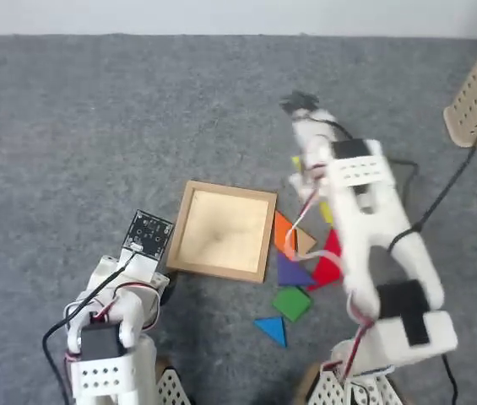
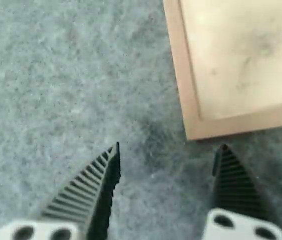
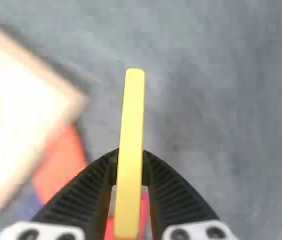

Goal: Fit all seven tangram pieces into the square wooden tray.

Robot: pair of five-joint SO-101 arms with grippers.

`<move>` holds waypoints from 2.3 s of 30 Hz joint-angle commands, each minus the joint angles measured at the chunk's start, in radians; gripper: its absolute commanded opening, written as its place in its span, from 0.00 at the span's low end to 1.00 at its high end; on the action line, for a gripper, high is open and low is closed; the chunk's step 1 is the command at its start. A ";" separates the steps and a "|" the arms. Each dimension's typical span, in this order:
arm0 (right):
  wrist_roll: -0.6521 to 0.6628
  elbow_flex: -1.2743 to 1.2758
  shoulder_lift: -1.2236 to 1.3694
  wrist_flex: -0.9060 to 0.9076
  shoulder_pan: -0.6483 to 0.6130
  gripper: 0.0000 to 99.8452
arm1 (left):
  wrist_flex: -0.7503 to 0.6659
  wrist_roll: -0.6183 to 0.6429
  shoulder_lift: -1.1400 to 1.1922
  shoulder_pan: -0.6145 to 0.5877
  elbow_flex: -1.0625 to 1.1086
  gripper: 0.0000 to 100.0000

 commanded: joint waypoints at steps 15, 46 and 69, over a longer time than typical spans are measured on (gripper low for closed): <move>0.244 -0.069 0.162 -0.257 -0.285 0.01 | 0.005 -0.008 -0.015 0.005 -0.008 0.28; 0.176 -0.037 0.024 0.036 -0.323 0.15 | 0.005 -0.008 -0.015 0.005 -0.008 0.28; 0.017 -0.015 0.237 -0.197 -0.209 0.01 | 0.005 -0.008 -0.015 0.005 -0.008 0.28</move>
